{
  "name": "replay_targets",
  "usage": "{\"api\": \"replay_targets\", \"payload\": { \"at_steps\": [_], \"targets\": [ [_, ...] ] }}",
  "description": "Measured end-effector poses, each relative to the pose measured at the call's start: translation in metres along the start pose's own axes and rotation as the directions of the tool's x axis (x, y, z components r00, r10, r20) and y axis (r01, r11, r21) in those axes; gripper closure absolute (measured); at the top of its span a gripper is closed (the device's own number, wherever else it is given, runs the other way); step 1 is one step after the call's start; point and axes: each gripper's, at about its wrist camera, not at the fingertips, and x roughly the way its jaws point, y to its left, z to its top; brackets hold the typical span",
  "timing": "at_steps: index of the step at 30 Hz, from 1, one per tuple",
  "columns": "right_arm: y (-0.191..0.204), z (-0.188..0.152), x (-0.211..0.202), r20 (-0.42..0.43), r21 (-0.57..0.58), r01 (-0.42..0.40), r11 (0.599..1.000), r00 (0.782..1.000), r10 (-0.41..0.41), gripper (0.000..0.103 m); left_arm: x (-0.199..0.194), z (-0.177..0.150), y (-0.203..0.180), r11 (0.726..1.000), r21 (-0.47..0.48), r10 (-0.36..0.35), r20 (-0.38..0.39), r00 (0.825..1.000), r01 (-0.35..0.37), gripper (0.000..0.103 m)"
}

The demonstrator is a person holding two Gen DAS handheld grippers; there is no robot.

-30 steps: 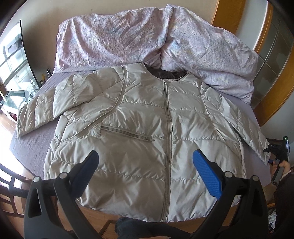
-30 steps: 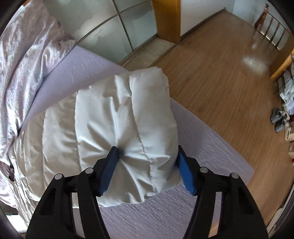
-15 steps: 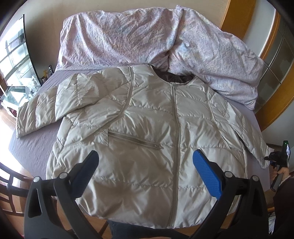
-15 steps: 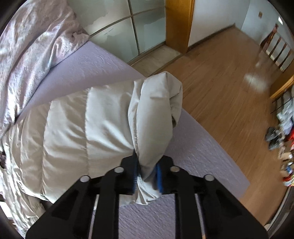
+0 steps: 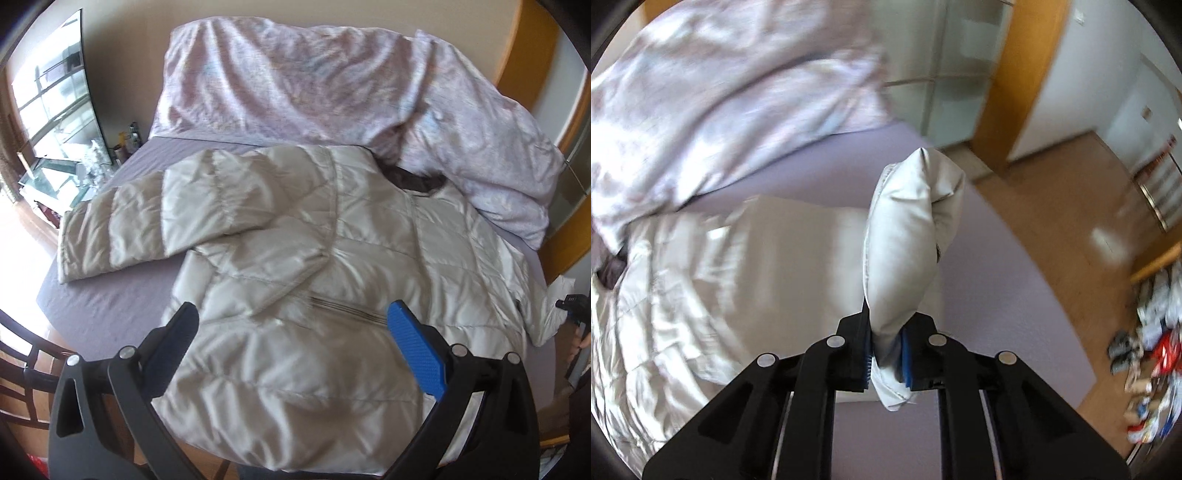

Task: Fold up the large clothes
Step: 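Fold the held sleeve across the jacket front and release it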

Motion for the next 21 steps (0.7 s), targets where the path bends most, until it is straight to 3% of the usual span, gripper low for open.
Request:
{"api": "replay_targets", "payload": {
  "at_steps": [5, 12, 18, 21],
  "targets": [
    [0.092, -0.007, -0.005, -0.014, -0.129, -0.077, 0.989, 0.997, 0.076, 0.09, 0.003, 0.007, 0.03, 0.999, -0.031, 0.042, 0.005, 0.999, -0.042, 0.002],
    [0.229, -0.051, -0.012, -0.076, -0.317, -0.196, 0.928, 0.981, 0.181, 0.09, 0.01, 0.01, 0.07, 0.992, -0.074, 0.098, -0.011, 0.995, -0.099, 0.002],
    [0.315, -0.092, -0.009, -0.146, -0.432, -0.263, 0.863, 0.964, 0.22, 0.09, 0.016, 0.012, 0.1, 0.987, -0.114, 0.114, -0.029, 0.993, -0.117, 0.002],
    [0.341, -0.102, -0.009, -0.162, -0.445, -0.28, 0.851, 0.959, 0.231, 0.09, 0.015, 0.012, 0.111, 0.986, -0.118, 0.115, -0.025, 0.993, -0.117, 0.002]
  ]
}}
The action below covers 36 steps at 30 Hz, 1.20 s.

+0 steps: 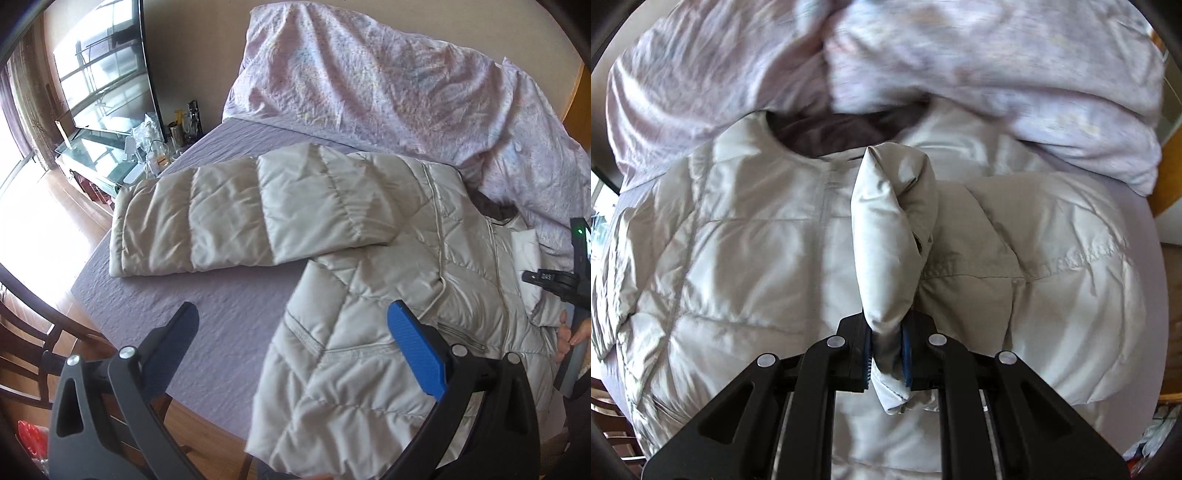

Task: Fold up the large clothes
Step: 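Fold the held sleeve across the jacket front and release it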

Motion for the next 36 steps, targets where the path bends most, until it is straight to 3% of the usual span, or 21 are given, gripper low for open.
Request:
{"api": "replay_targets", "payload": {
  "at_steps": [11, 14, 16, 18, 23, 25, 29, 36],
  "targets": [
    [0.056, 0.015, 0.005, -0.007, -0.013, -0.073, 0.997, 0.997, 0.072, 0.089, 0.008, 0.009, 0.019, 0.999, -0.031, -0.014, -0.009, 1.0, 0.014, 0.002],
    [0.061, 0.012, 0.006, -0.033, -0.052, -0.121, 0.991, 0.992, 0.12, 0.078, 0.013, 0.012, 0.021, 0.999, -0.041, -0.034, -0.018, 0.999, 0.033, 0.002],
    [0.059, 0.01, 0.003, -0.045, -0.058, -0.167, 0.984, 0.985, 0.165, 0.058, 0.018, 0.015, 0.022, 0.998, -0.05, -0.044, -0.035, 0.998, 0.042, 0.002],
    [0.052, 0.012, -0.008, -0.014, -0.04, -0.198, 0.979, 0.98, 0.198, 0.051, 0.022, 0.017, 0.023, 0.997, -0.059, -0.055, -0.047, 0.997, 0.052, 0.002],
    [0.019, 0.024, -0.039, 0.112, 0.058, -0.24, 0.969, 0.966, 0.232, 0.051, 0.025, 0.02, 0.024, 0.996, -0.055, -0.068, -0.039, 0.997, 0.065, 0.002],
    [0.004, 0.031, -0.043, 0.148, 0.101, -0.212, 0.972, 0.969, 0.196, 0.051, 0.026, 0.021, 0.024, 0.997, -0.05, -0.058, -0.037, 0.998, 0.056, 0.002],
    [-0.015, 0.033, -0.025, 0.089, 0.164, -0.169, 0.972, 0.984, 0.156, 0.051, 0.032, 0.023, 0.029, 0.998, -0.061, -0.029, -0.057, 0.998, 0.025, 0.002],
    [0.022, 0.028, 0.005, 0.011, 0.101, -0.157, 0.983, 0.988, 0.156, 0.051, 0.038, 0.026, 0.042, 0.997, -0.076, -0.031, -0.073, 0.997, 0.025, 0.002]
  ]
}}
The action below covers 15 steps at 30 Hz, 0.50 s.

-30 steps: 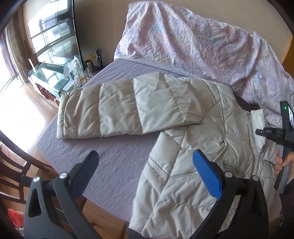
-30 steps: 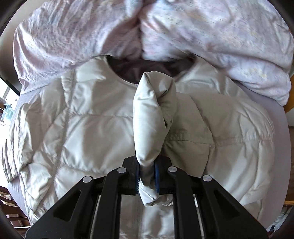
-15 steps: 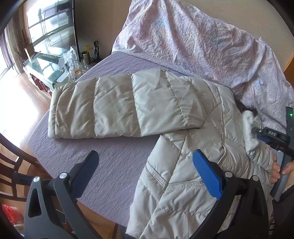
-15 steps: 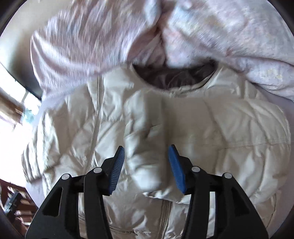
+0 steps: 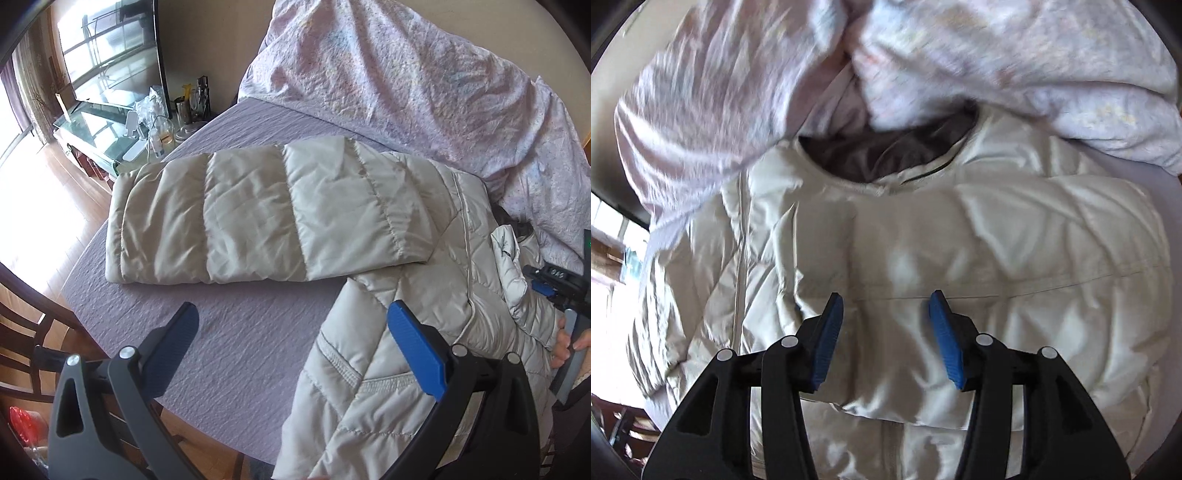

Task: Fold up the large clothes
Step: 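Fold the held sleeve across the jacket front and release it, then grasp the other sleeve cuff with the left tool and lift it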

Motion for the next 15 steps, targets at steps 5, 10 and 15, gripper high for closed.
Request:
{"api": "replay_targets", "payload": {
  "at_steps": [5, 10, 15],
  "targets": [
    [0.016, -0.007, 0.028, -0.049, -0.037, 0.055, 0.998, 0.997, -0.057, 0.051, 0.003, 0.004, 0.013, 0.999, -0.018, 0.029, -0.004, 1.0, -0.029, 0.002],
    [0.022, -0.008, 0.039, -0.044, -0.061, 0.095, 0.994, 0.994, -0.098, 0.049, 0.013, 0.007, 0.03, 0.996, -0.046, 0.077, -0.037, 0.996, -0.079, 0.002],
    [0.024, -0.01, 0.04, -0.028, -0.082, 0.109, 0.991, 0.993, -0.112, 0.049, 0.02, 0.012, 0.059, 0.989, -0.095, 0.105, -0.042, 0.994, -0.109, 0.002]
  ]
}}
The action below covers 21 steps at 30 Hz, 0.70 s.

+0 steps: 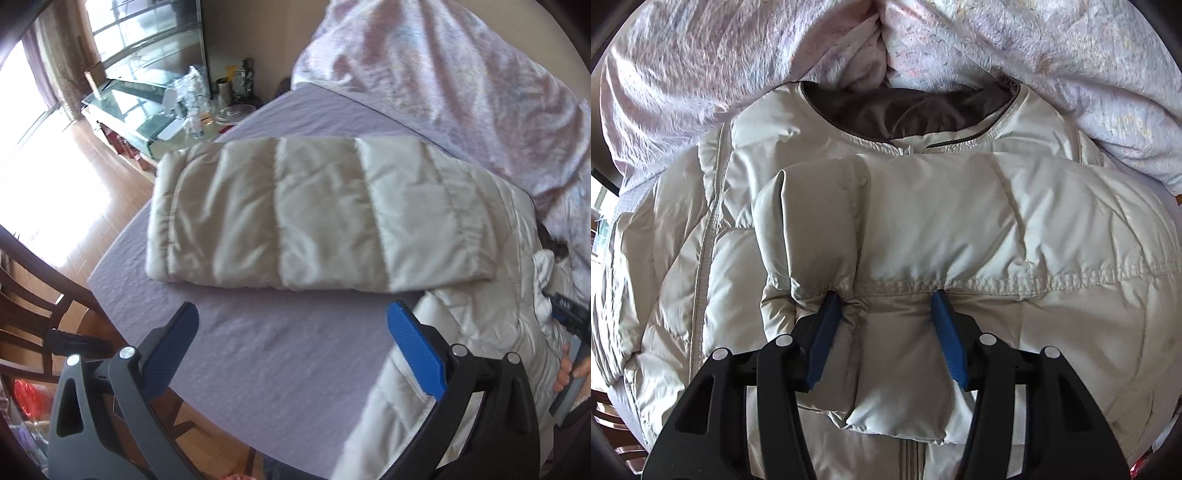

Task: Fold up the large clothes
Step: 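Grasp the other sleeve cuff with the left tool and lift it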

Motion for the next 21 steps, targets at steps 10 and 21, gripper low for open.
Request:
{"api": "replay_targets", "payload": {
  "at_steps": [10, 21],
  "targets": [
    [0.002, -0.002, 0.0, 0.005, -0.01, 0.002, 1.0, 1.0, -0.002, 0.049, 0.026, 0.025, 0.073, 0.991, -0.134, 0.02, 0.019, 1.0, -0.017, 0.002],
    [0.002, -0.001, 0.0, 0.004, -0.002, -0.005, 1.0, 1.0, 0.005, 0.049, 0.06, 0.044, 0.125, 0.967, -0.256, -0.009, -0.017, 1.0, 0.004, 0.002]
  ]
}}
